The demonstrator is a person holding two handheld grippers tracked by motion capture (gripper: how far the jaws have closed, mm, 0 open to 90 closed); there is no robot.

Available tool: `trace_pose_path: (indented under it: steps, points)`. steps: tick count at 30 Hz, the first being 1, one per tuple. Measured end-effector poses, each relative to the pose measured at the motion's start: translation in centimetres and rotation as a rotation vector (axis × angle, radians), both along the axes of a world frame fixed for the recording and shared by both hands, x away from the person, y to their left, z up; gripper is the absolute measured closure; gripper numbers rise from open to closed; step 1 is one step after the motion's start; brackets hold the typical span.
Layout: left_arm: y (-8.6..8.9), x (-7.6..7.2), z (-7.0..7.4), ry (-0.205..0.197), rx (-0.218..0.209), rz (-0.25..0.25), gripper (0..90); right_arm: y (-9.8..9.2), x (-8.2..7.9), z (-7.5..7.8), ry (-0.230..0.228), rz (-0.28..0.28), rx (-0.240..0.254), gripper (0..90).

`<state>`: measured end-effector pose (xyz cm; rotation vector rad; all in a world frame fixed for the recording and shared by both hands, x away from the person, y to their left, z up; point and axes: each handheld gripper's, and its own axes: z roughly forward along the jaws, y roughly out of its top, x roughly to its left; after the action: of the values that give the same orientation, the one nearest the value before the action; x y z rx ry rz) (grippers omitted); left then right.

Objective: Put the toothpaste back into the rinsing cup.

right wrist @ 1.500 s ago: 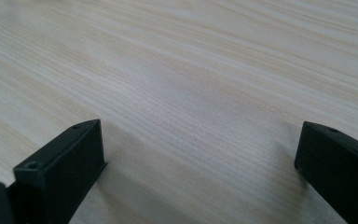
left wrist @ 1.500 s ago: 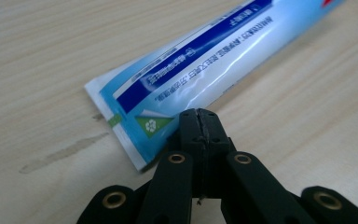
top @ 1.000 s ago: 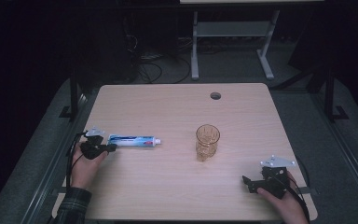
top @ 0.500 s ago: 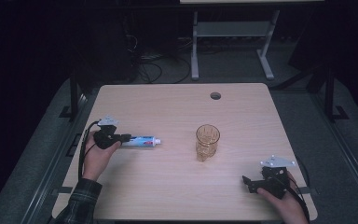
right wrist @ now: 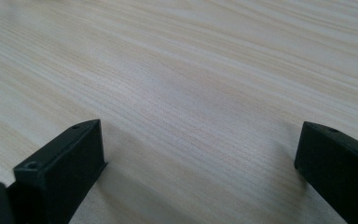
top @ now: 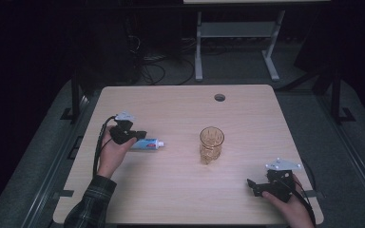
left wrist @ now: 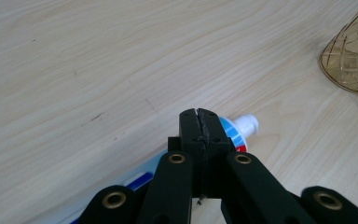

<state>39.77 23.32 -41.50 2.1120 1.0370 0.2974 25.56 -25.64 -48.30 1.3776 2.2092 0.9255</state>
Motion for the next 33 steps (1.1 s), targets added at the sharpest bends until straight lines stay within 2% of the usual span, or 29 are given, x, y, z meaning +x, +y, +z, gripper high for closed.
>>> trace_pose_path:
  steps: [5,8,14,23,29,33]
  points:
    - [-1.6,0.9,-0.4,0.004,0.0,-0.026,90.0,0.0,0.0,0.0,0.0,0.0,0.001,0.7]
    - [-2.6,1.5,-1.1,0.024,0.015,-0.045,90.0,0.0,0.0,0.0,0.0,0.0,0.0,0.7]
    - [-3.6,2.1,-1.7,0.033,0.022,-0.055,90.0,0.0,0.0,0.0,0.0,0.0,0.0,0.7]
    - [-3.8,2.3,-2.5,0.048,0.044,-0.052,90.0,0.0,0.0,0.0,0.0,0.0,0.0,0.7]
    - [-3.6,1.9,-2.4,0.046,0.04,-0.054,90.0,0.0,0.0,0.0,0.0,0.0,0.0,0.7]
    - [-3.5,1.6,-2.4,0.046,0.054,-0.059,90.0,0.0,0.0,0.0,0.0,0.0,0.0,0.7]
